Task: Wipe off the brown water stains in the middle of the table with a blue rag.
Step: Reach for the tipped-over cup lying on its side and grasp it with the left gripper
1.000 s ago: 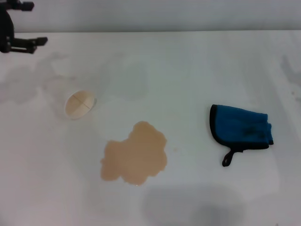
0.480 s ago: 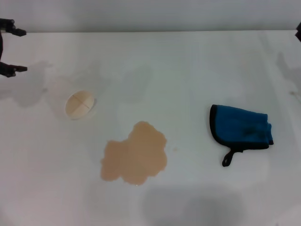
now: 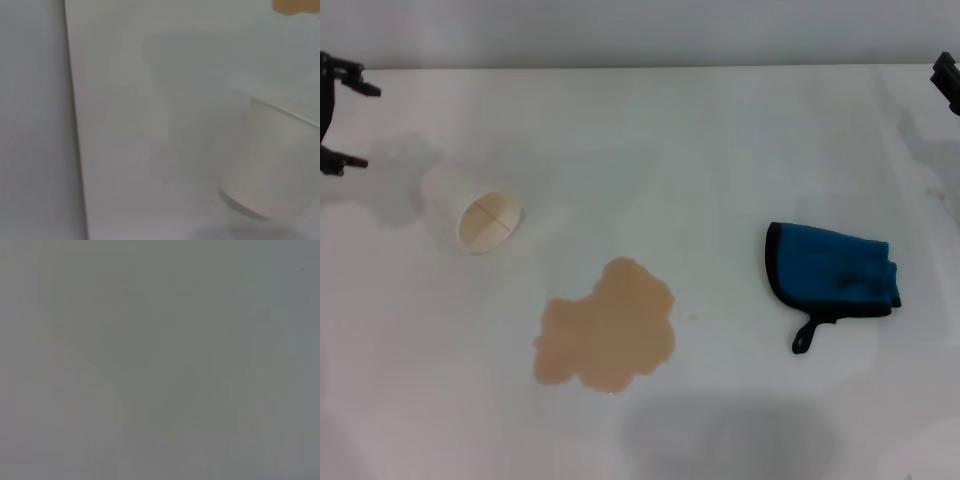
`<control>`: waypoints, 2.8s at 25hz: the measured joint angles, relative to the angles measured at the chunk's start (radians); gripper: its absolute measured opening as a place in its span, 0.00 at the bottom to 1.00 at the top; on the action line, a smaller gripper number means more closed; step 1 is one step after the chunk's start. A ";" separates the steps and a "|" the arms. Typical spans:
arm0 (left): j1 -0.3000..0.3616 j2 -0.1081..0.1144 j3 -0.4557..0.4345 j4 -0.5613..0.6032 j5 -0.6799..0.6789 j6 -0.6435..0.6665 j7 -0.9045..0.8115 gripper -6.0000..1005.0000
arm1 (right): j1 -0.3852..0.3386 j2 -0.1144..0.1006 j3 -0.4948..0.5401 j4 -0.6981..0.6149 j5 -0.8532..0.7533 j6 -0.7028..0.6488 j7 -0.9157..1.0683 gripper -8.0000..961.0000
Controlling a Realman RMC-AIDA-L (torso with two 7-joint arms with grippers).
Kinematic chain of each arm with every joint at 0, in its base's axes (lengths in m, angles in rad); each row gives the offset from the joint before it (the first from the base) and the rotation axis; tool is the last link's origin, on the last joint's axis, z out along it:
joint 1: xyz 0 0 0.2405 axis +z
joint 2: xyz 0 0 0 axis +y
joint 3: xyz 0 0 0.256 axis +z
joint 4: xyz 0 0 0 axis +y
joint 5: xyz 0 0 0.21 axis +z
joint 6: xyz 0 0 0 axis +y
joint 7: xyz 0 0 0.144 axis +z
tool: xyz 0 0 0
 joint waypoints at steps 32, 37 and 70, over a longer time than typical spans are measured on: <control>-0.047 -0.176 -0.047 0.106 0.255 0.108 0.210 0.87 | 0.003 0.000 0.002 0.003 0.075 -0.008 0.032 0.91; -0.046 -0.193 -0.052 0.102 0.281 0.098 0.214 0.87 | 0.005 0.000 0.002 0.003 0.072 -0.009 0.035 0.91; -0.018 -0.253 -0.072 -0.031 0.227 -0.128 0.292 0.87 | 0.009 0.000 -0.011 -0.006 0.065 -0.009 0.036 0.91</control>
